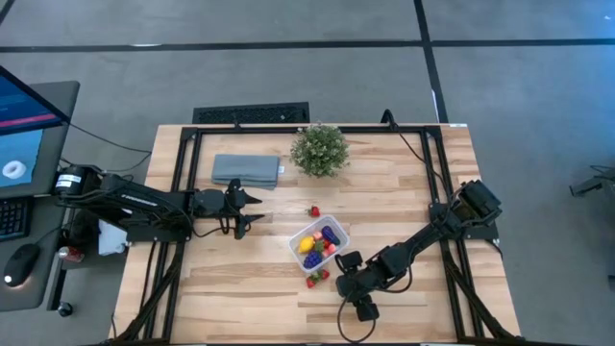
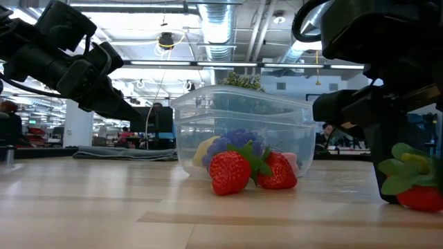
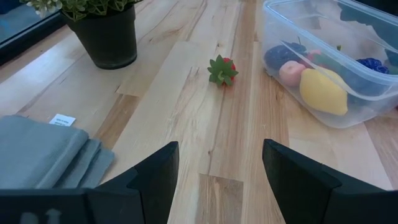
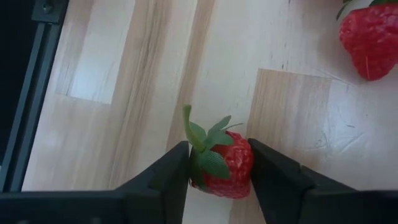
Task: Pick and placing Produce into tupperware
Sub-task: Put the red strawberry into the transparent bin
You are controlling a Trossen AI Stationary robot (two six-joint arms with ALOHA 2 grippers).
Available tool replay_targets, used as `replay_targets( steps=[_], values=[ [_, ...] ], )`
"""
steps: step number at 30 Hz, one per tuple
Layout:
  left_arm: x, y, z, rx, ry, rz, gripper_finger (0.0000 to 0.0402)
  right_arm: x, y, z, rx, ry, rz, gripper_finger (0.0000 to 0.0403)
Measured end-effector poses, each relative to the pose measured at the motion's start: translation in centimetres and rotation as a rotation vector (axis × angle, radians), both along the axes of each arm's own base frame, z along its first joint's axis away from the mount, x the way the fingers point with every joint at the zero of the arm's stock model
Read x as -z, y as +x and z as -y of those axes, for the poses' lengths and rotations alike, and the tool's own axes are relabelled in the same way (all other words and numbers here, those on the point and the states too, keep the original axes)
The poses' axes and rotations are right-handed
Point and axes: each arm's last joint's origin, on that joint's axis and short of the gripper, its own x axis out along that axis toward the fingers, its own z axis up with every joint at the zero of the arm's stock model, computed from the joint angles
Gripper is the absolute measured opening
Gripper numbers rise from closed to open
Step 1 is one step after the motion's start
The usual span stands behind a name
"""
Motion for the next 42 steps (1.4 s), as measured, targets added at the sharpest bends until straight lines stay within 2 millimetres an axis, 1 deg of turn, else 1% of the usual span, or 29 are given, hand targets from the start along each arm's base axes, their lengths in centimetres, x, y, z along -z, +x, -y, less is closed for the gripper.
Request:
replay_targets(
  steps=[6,14,23,32,36,42],
  values=[
    [0.00,0.00,0.00,0.000,0.000,0.000,0.0224,0.00,0.00,0.00,0.000,0.000,0.000,0.0175],
    [0.00,0.00,0.00,0.000,0.000,0.000,0.0224,0.00,0.00,0.00,0.000,0.000,0.000,0.0187],
    [0.00,0.00,0.00,0.000,0.000,0.000,0.0224,0.00,0.00,0.00,0.000,0.000,-0.001,0.0174],
    [0.00,0.00,0.00,0.000,0.000,0.000,0.0224,0.00,0.00,0.00,0.000,0.000,-0.001,0.0184],
    [0.00,0.00,0.00,0.000,-0.001,0.000,0.0224,0.00,-0.01,-0.01,-0.001,0.002,-0.002,0.0178],
    [0.00,0.00,0.00,0.000,0.000,0.000,0.0224,-0.51,-0.14,0.06,-0.004,0.010,0.001,0.0172]
  ],
)
